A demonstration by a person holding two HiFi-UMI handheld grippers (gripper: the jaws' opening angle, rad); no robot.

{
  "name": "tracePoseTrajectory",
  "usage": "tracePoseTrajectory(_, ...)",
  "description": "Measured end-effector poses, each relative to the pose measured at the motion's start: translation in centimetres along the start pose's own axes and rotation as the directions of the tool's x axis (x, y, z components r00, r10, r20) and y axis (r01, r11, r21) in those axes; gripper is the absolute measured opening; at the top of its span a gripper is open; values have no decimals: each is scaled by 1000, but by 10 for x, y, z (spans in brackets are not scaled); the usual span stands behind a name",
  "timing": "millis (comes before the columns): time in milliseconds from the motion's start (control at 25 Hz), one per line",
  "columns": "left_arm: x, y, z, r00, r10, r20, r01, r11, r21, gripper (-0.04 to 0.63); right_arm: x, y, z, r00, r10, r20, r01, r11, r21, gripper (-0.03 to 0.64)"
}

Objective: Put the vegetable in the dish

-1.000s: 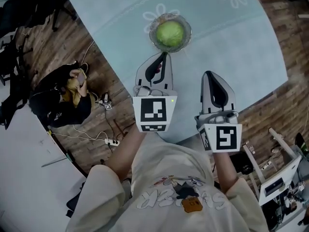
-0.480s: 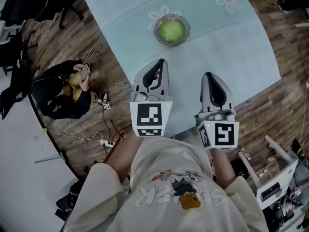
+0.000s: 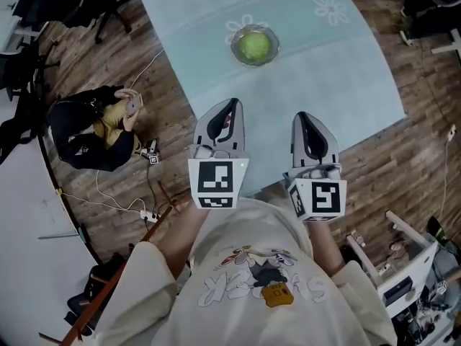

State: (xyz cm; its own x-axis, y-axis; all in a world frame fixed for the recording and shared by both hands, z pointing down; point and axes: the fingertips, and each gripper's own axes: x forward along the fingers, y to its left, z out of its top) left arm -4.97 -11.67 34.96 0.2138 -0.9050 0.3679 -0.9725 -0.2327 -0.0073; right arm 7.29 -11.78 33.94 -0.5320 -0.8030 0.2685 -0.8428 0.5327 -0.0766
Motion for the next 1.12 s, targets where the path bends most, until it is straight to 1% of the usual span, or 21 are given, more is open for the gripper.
tracePoseTrajectory(160, -29, -3, 7, 1000, 12, 17, -12, 1000, -4, 6, -20, 11, 7, 1000, 7, 9, -7, 1000, -4, 23)
tracePoseTrajectory(320, -56, -5, 16, 998, 36, 47, -36, 999, -4, 6, -38, 22, 18, 999, 21, 38, -20, 999, -27, 23)
tracePoseTrajectory(560, -94, -11, 24, 995, 61, 75, -60, 998, -7, 6, -63, 42, 32, 996, 64, 66, -58, 995, -80, 23)
tracePoseTrajectory(680, -107, -15, 25, 995, 62, 83, -62, 998, -4, 6, -75, 49, 36, 993, 83, 79, -77, 994, -79, 23)
tracePoseTrajectory(760, -115, -16, 20, 994, 69, 83, -67, 997, -24, 6, -84, 53, 35, 993, 89, 80, -83, 994, -74, 23)
tracePoseTrajectory(840, -125, -16, 18, 992, 80, 93, -75, 996, -57, 6, -90, 58, 37, 992, 97, 80, -90, 992, -93, 23)
tracePoseTrajectory(880, -130, -17, 19, 992, 81, 99, -75, 995, -63, 6, -92, 61, 37, 992, 100, 81, -92, 991, -101, 23)
tracePoseTrajectory(960, -140, -25, 21, 992, 69, 102, -64, 996, -55, 6, -99, 65, 37, 992, 100, 82, -92, 990, -104, 23)
tracePoseTrajectory(1120, -158, -47, 23, 994, 18, 103, -15, 1000, -26, 6, -109, 67, 35, 993, 84, 85, -76, 993, -87, 23)
